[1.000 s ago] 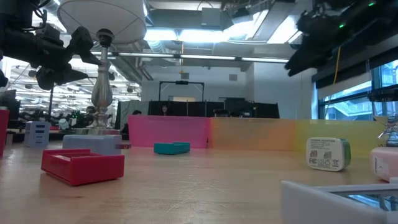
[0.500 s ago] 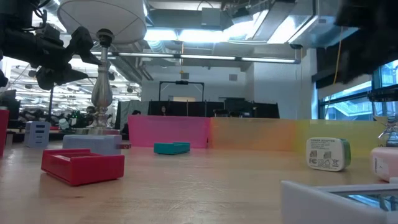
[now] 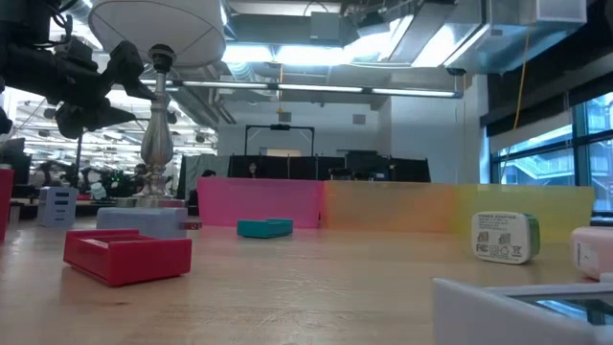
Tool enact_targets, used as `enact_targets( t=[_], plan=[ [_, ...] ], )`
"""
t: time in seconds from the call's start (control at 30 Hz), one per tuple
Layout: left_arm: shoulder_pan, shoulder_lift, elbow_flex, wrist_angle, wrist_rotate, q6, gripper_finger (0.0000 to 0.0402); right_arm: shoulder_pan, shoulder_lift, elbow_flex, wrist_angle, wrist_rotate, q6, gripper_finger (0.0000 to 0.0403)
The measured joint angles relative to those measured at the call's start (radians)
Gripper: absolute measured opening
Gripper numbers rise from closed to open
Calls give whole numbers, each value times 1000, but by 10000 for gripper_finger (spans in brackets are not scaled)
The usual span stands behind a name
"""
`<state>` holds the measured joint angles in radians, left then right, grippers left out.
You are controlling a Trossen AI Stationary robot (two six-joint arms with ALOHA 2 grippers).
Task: Pick & Place Office items
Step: Put the blue hourglass into the orange bin
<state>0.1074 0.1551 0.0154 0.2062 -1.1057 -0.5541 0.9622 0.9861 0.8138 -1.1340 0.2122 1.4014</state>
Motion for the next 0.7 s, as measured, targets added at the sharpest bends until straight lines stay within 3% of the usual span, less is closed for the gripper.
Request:
enact_targets(
  t=[0.17,0.53,0.7],
  plan=[
    [0,0,0,0,0,0,276,13,20,51,-41,139,-109,348],
    [0,0,0,0,0,0,276,24,20,51,-73,125,-226,352],
    [0,0,0,0,0,0,276,24,57,51,-64,83,-162,393]
  ],
)
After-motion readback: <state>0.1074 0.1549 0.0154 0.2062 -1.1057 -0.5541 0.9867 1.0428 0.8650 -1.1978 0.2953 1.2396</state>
